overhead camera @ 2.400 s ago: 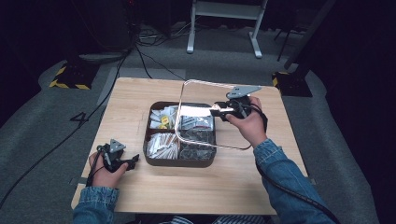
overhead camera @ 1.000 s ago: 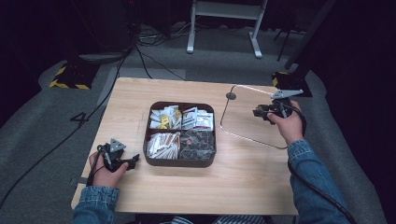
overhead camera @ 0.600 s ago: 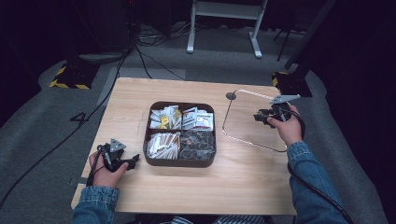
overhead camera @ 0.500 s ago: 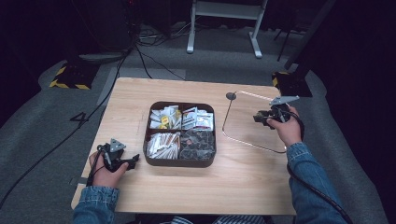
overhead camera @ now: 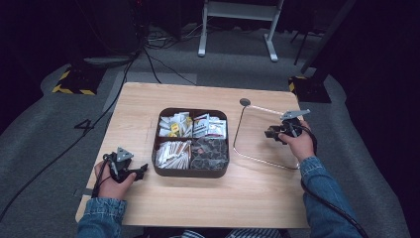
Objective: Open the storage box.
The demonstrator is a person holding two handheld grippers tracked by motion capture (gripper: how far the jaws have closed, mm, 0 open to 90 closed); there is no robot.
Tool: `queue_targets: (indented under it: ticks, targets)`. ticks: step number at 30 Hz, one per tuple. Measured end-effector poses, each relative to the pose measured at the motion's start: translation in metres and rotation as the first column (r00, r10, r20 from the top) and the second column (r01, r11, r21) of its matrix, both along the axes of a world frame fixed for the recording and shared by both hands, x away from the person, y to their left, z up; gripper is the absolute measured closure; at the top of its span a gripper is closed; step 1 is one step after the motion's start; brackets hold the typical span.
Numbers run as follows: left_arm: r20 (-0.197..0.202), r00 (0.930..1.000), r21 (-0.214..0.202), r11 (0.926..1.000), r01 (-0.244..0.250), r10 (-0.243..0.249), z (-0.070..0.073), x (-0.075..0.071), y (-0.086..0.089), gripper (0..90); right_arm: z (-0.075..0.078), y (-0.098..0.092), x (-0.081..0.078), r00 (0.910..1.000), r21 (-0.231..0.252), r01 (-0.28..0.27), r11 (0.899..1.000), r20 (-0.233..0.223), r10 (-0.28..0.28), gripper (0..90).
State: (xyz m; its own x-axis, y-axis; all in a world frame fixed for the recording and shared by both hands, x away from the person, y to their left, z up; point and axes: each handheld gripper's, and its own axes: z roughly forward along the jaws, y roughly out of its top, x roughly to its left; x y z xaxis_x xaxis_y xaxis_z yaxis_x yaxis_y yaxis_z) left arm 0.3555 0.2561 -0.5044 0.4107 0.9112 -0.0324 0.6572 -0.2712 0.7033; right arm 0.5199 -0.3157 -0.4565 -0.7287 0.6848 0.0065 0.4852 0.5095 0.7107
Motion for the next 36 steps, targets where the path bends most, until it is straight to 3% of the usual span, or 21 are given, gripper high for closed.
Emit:
queue_targets:
  ticks: [8, 26, 36]
  targets:
    - [0.002, 1.0000, -0.001, 1.0000, -0.001, 0.001, 0.000, 0.000, 0.000, 26.0, -0.017, 0.003, -0.004, 0.9997, 0.004, -0.012, 1.000, -0.023, 0.012, 59.0]
    - [0.002, 1.0000, -0.001, 1.0000, -0.001, 0.001, 0.000, 0.000, 0.000, 26.0, -0.032, 0.000, -0.011, 0.9994, 0.025, 0.004, 1.000, -0.035, -0.003, 58.7]
    - [0.003, 1.0000, -0.001, 1.0000, -0.001, 0.001, 0.000, 0.000, 0.000, 26.0, -0.028, -0.003, -0.013, 0.9982, 0.070, 0.060, 0.996, -0.005, -0.060, 42.3]
